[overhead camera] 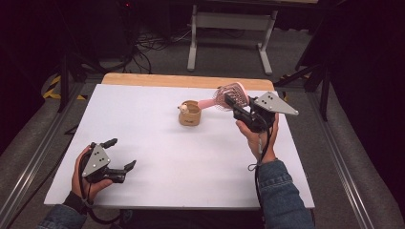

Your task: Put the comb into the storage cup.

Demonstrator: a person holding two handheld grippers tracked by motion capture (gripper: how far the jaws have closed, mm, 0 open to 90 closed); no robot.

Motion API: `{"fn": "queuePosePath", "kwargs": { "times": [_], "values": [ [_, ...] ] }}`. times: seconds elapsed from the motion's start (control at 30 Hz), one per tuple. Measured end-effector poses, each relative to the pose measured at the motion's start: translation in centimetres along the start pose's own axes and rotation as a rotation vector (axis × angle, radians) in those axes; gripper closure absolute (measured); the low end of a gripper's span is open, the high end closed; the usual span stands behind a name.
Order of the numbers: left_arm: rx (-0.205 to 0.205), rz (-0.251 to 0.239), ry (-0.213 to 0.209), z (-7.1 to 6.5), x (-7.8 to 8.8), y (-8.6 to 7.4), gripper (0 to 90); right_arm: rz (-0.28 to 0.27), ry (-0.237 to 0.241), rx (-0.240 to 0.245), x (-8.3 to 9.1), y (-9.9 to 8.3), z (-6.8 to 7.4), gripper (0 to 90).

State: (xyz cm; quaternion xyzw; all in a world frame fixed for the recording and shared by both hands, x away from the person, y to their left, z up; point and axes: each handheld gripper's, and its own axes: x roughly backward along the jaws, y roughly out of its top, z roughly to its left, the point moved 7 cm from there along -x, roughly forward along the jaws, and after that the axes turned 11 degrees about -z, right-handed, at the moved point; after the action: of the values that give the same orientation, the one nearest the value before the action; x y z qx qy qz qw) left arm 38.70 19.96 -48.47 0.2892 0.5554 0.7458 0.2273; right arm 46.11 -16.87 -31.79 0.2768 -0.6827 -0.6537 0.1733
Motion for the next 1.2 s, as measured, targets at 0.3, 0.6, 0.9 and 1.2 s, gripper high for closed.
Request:
{"fn": "queuePosePath", "kwargs": {
  "times": [0.3,0.6,0.9,1.2],
  "values": [
    [0.004,-0.014,-0.003,0.0,0.1,0.1,7.0,0.021,-0.006,-0.002,-1.7,-0.1,0.3,63.4],
    [-0.006,-0.024,-0.021,-0.2,0.2,0.2,6.5,0.053,-0.018,-0.006,-3.2,-1.5,0.7,63.4],
    [-0.003,-0.027,-0.028,-0.3,0.1,0.2,6.2,0.080,-0.038,-0.026,-4.1,-2.8,0.8,63.3],
    [0.004,-0.030,-0.032,-0.3,0.1,0.2,6.1,0.091,-0.048,-0.044,-4.6,-3.9,0.7,63.3]
  ]
}}
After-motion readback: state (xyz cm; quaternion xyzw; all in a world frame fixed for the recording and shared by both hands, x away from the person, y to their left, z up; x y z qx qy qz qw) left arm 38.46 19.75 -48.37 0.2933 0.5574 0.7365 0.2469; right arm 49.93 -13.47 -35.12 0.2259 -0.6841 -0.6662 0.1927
